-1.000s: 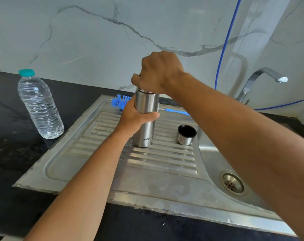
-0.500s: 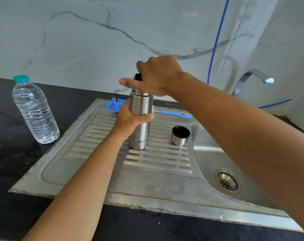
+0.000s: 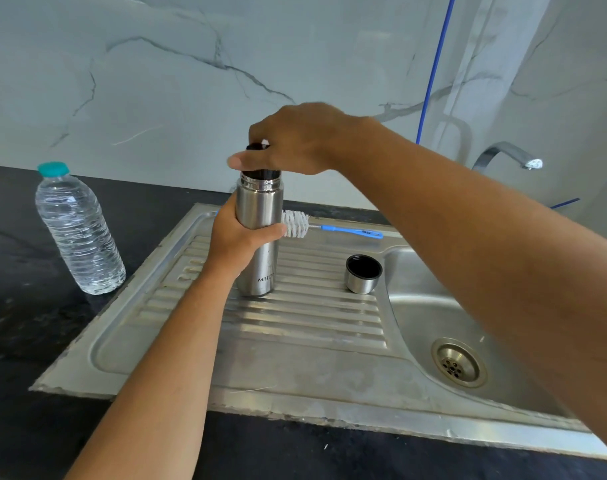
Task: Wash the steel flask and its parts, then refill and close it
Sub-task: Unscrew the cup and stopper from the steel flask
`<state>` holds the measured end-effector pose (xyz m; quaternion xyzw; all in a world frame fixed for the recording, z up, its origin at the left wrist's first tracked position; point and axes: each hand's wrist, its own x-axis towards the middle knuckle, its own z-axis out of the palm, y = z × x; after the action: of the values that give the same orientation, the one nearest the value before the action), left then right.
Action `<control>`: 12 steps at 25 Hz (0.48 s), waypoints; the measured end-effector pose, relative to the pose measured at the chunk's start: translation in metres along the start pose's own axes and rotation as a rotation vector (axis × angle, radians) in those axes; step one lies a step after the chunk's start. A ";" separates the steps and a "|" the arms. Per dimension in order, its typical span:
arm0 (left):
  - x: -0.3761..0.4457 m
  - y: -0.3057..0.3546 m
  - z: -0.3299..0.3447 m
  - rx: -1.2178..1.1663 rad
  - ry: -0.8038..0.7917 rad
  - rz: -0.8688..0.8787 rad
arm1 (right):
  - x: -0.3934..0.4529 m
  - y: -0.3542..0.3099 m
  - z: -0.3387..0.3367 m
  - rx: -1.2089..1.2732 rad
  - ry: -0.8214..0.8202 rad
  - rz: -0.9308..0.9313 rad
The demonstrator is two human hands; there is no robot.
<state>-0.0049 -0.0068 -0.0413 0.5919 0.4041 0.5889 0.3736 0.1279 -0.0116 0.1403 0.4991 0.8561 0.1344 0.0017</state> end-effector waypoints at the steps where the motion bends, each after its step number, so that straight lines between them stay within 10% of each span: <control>1: 0.001 0.001 -0.001 0.005 0.014 0.007 | 0.001 -0.005 -0.002 -0.064 0.046 0.053; 12: 0.000 -0.001 0.000 0.067 0.009 0.021 | 0.012 -0.003 -0.015 0.070 -0.146 0.073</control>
<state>-0.0046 -0.0064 -0.0423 0.6056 0.4192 0.5815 0.3456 0.1172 -0.0068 0.1559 0.5380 0.8392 0.0676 0.0418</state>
